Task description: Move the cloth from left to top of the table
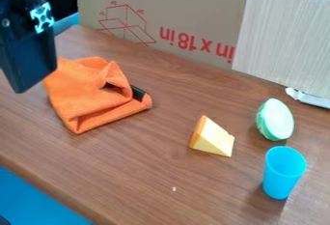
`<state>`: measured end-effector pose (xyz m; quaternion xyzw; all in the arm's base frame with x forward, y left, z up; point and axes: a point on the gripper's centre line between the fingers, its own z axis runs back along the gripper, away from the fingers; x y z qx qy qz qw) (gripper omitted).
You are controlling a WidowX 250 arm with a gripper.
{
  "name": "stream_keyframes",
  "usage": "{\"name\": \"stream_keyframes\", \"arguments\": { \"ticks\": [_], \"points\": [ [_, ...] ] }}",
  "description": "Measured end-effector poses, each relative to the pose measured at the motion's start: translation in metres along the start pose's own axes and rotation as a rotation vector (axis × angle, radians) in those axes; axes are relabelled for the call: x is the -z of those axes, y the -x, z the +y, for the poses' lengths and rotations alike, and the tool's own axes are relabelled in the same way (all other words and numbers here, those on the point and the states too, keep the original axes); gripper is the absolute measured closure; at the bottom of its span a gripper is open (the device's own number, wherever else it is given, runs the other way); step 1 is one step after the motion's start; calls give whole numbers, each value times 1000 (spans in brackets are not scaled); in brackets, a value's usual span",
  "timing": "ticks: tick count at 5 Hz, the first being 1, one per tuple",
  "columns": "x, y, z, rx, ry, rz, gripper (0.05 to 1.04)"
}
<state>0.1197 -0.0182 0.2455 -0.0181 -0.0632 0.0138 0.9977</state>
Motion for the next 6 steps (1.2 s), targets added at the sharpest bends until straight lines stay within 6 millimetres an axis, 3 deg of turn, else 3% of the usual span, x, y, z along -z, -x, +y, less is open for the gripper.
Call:
{"name": "stream_keyframes", "arguments": {
  "ticks": [1, 2, 3, 5, 6],
  "points": [
    [1, 0, 0, 3, 0, 3, 85],
    [21, -32, 23, -97, -46, 26, 85],
    [34, -49, 31, -110, -95, 36, 85],
    [78, -107, 83, -207, -162, 17, 85],
    [98, -122, 111, -225, -137, -10, 85]
  ]
}}
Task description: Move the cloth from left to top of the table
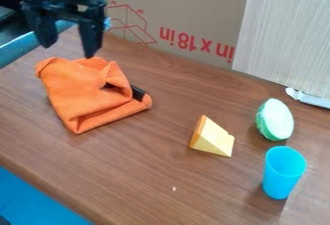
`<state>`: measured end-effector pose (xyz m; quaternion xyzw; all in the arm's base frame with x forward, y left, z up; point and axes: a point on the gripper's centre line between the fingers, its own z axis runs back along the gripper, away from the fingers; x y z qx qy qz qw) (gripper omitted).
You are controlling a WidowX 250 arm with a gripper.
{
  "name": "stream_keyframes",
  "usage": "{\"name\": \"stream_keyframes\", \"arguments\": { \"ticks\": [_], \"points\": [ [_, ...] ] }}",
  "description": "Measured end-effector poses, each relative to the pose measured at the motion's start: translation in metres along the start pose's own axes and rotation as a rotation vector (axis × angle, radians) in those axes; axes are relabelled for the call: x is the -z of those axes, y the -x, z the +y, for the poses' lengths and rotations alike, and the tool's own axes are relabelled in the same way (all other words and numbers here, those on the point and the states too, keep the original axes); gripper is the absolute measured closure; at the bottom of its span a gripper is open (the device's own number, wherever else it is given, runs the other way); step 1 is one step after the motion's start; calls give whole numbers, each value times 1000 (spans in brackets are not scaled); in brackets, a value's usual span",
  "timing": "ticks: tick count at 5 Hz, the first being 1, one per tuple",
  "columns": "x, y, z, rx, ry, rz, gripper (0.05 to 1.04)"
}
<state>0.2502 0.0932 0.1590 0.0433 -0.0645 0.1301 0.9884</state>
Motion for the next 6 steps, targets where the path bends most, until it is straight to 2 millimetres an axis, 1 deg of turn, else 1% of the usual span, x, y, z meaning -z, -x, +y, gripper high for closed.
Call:
{"name": "stream_keyframes", "arguments": {
  "ticks": [1, 2, 3, 4, 5, 6],
  "points": [
    [24, -16, 30, -22, 18, -54, 85],
    [50, -17, 58, -24, -1, -75, 85],
    [70, -18, 70, -3, -19, -60, 85],
    [91, -17, 70, 11, 1, -8, 85],
    [102, -23, 70, -11, 12, 15, 85],
    [103, -30, 59, -7, 24, 12, 85]
  ]
}}
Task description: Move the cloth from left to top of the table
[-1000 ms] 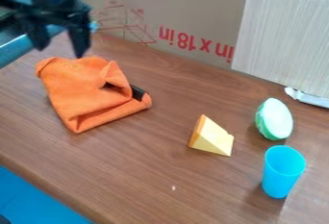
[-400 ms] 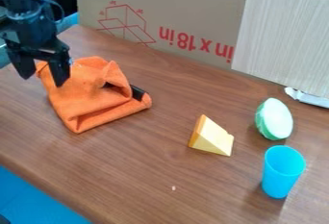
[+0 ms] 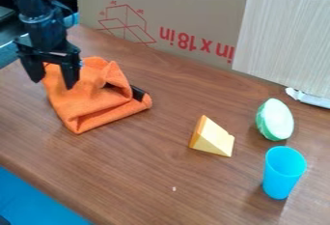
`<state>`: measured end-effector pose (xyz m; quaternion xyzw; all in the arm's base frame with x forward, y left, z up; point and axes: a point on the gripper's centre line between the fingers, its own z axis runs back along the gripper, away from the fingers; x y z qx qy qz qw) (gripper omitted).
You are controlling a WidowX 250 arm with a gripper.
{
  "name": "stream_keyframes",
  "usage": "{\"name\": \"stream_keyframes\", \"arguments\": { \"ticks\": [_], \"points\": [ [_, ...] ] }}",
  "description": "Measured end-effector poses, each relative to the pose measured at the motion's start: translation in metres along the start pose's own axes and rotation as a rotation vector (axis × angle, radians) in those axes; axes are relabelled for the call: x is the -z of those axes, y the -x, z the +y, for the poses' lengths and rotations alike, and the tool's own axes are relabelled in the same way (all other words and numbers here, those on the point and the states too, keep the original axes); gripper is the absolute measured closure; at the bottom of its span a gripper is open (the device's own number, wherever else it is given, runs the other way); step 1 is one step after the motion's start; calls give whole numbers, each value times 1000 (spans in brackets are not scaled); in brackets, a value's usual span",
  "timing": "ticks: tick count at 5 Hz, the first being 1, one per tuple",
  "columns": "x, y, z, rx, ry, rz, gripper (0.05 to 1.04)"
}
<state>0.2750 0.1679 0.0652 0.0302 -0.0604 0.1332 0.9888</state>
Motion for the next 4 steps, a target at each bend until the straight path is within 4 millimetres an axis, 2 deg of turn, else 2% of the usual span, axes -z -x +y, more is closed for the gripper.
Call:
{"name": "stream_keyframes", "arguments": {
  "ticks": [2, 3, 4],
  "points": [
    [19, -4, -5, -10, 2, 6, 85],
    [21, -11, -16, 20, -12, -16, 85],
    [33, -8, -20, 39, -12, 23, 85]
  ]
}}
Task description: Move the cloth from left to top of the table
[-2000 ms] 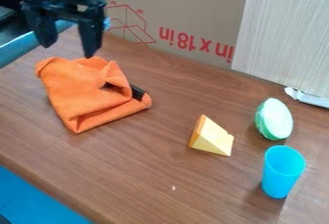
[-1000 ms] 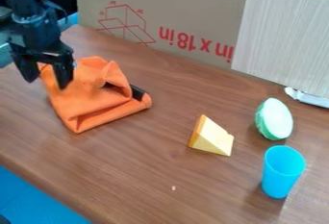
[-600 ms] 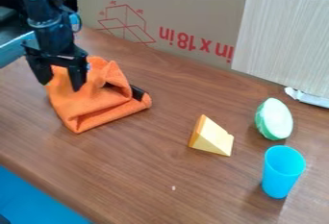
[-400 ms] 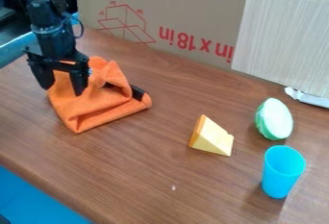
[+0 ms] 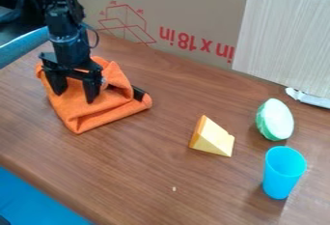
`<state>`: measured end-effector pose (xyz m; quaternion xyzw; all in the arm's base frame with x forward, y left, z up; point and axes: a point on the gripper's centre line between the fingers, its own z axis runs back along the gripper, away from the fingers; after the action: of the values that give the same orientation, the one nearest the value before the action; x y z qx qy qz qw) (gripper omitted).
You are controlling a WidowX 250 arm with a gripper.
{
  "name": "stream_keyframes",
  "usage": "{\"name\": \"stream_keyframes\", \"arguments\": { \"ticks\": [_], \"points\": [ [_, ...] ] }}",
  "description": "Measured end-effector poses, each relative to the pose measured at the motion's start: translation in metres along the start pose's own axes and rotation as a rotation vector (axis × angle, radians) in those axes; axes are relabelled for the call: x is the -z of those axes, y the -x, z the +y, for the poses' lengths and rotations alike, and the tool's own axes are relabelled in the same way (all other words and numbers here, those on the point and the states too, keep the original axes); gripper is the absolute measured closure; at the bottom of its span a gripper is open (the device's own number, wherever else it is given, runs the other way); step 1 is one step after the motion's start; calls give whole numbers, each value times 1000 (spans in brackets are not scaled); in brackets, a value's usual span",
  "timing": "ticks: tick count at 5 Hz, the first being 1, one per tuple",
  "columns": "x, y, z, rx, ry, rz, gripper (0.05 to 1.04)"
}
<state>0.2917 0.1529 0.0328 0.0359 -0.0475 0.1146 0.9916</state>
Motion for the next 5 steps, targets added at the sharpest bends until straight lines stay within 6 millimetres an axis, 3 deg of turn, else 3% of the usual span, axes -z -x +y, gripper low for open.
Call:
{"name": "stream_keyframes", "arguments": {
  "ticks": [3, 5],
  "points": [
    [18, -8, -3, 28, -28, 35, 83],
    [17, -19, -33, 78, -19, 13, 82]
  ]
}}
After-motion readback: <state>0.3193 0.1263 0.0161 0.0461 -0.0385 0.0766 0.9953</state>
